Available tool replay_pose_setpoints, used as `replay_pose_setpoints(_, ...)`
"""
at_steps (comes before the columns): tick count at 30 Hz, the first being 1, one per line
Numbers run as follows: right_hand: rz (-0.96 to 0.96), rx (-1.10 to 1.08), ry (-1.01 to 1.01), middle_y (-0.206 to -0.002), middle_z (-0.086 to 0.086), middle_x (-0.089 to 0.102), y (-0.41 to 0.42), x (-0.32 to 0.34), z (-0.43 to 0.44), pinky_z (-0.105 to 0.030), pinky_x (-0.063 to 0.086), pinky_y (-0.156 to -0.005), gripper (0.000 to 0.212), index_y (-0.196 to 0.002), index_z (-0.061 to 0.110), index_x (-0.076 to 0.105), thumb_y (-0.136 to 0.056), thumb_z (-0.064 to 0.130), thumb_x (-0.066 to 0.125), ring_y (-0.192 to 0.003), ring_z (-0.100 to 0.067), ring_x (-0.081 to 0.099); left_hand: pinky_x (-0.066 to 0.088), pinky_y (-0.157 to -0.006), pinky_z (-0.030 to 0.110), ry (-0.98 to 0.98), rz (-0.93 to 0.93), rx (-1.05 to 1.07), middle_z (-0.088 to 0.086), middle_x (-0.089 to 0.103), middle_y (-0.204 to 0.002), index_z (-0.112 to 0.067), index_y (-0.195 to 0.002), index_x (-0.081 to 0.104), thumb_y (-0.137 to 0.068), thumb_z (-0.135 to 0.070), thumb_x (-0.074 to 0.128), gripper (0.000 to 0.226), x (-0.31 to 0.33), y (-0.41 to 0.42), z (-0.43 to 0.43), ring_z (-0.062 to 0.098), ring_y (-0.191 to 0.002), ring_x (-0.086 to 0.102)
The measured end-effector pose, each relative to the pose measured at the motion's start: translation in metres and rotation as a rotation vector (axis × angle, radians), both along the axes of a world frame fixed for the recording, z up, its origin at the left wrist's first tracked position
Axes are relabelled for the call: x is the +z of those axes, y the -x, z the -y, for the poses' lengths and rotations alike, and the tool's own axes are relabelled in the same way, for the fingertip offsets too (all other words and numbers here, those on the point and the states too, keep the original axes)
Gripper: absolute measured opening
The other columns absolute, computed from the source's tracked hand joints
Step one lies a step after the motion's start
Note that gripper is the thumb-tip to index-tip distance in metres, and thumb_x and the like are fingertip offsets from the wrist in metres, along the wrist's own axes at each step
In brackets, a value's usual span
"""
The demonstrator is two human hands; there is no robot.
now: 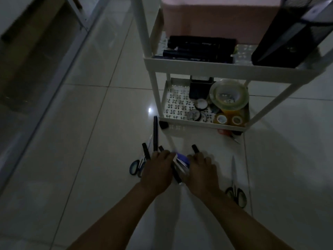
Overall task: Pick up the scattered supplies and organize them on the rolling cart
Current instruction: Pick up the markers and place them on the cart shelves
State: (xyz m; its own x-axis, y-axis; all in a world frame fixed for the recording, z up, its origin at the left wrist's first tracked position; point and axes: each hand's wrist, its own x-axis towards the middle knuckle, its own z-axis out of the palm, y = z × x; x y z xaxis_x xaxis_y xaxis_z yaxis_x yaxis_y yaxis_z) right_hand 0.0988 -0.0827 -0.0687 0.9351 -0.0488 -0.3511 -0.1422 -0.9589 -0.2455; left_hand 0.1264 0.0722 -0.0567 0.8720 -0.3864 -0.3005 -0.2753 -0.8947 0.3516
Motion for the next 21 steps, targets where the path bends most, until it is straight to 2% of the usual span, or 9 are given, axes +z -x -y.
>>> replay_pose_setpoints(3,0.031,-0.009,0.049,-0.133,-0.007,0.047,-0.004,-0.005,-0.002,-0.041,0.039,-0.09,0.049,-0.129,0.023,0.049,-0.084,0.039,0.06,-0.117,-0.03,0.044,0.039,-0.101,0.047,-0.061,-0.074,-0.019,0.002,0.036,-0.152,-0.022,-0.15,0.029,-0.094,-0.015,0.051,0.061,-0.005,-0.014,0.01,0.031,-0.136,0.03)
replay_pose_setpoints(6,0.014,0.0,0.02,-0.125,-0.005,0.054,-0.002,0.0,0.005,-0.039,0.038,-0.087,0.044,-0.121,0.021,0.05,-0.083,0.041,0.056,-0.113,-0.028,0.046,0.039,-0.101,0.046,0.01,-0.112,0.056,0.003,0.041,-0.147,-0.023,-0.147,0.034,-0.092,-0.019,0.053,0.059,-0.008,-0.019,0.009,0.029,-0.132,0.033)
replay_pose_setpoints(8,-0.032,-0.042,-0.085,-0.117,-0.003,0.058,0.003,0.004,0.011,-0.036,0.037,-0.083,0.044,-0.114,0.022,0.052,-0.077,0.047,0.055,-0.106,-0.027,0.048,0.04,-0.101,0.044,0.027,-0.1,0.098,0.003,0.045,-0.144,-0.024,-0.144,0.039,-0.091,-0.021,0.055,0.056,-0.007,-0.017,0.004,0.028,-0.129,0.037)
replay_pose_setpoints(10,-0.034,-0.172,-0.274,-0.111,0.0,0.056,0.008,0.012,0.018,-0.033,0.04,-0.08,0.049,-0.114,0.023,0.054,-0.073,0.05,0.058,-0.102,-0.024,0.049,0.036,-0.102,0.041,0.016,-0.084,0.138,0.001,0.043,-0.145,-0.025,-0.142,0.042,-0.093,-0.023,0.054,0.05,-0.003,-0.015,0.0,0.027,-0.131,0.036)
replay_pose_setpoints(12,-0.008,-0.285,-0.426,-0.107,0.004,0.051,0.01,0.025,0.026,-0.028,0.04,-0.079,0.046,-0.116,0.023,0.056,-0.076,0.043,0.066,-0.1,-0.019,0.051,0.035,-0.102,0.041,0.008,-0.083,0.218,0.001,0.045,-0.144,-0.026,-0.14,0.044,-0.094,-0.026,0.053,0.046,0.004,-0.013,-0.005,0.027,-0.132,0.037)
replay_pose_setpoints(15,0.063,-0.345,-0.539,-0.104,0.007,0.049,0.009,0.045,0.04,-0.021,0.038,-0.075,0.036,-0.107,0.029,0.052,-0.077,0.033,0.071,-0.092,-0.011,0.051,0.04,-0.093,0.041,0.053,-0.053,0.426,0.005,0.054,-0.128,-0.023,-0.13,0.05,-0.092,-0.026,0.054,0.039,0.01,-0.017,-0.016,0.029,-0.119,0.046)
replay_pose_setpoints(17,0.134,-0.376,-0.626,-0.103,0.008,0.054,0.008,0.051,0.045,-0.023,0.044,-0.075,0.036,-0.1,0.029,0.053,-0.072,0.026,0.076,-0.091,-0.011,0.054,0.042,-0.089,0.042,0.043,-0.058,0.572,0.009,0.052,-0.126,-0.019,-0.13,0.047,-0.09,-0.026,0.055,0.042,0.006,-0.019,-0.027,0.03,-0.114,0.047)
replay_pose_setpoints(19,0.165,-0.418,-0.711,-0.105,0.005,0.057,0.008,0.052,0.045,-0.029,0.05,-0.082,0.038,-0.097,0.029,0.055,-0.069,0.02,0.079,-0.093,-0.011,0.058,0.042,-0.09,0.043,0.037,-0.105,0.702,0.012,0.047,-0.13,-0.015,-0.136,0.041,-0.089,-0.034,0.059,0.054,0.0,-0.017,-0.036,0.032,-0.117,0.046)
replay_pose_setpoints(21,0.155,-0.446,-0.752,-0.11,0.002,0.057,0.008,0.05,0.042,-0.032,0.052,-0.083,0.043,-0.103,0.027,0.057,-0.068,0.018,0.081,-0.095,-0.012,0.06,0.045,-0.081,0.037,0.078,-0.143,0.736,0.012,0.052,-0.122,-0.012,-0.128,0.045,-0.086,-0.041,0.065,0.055,-0.008,-0.015,-0.043,0.03,-0.109,0.052)
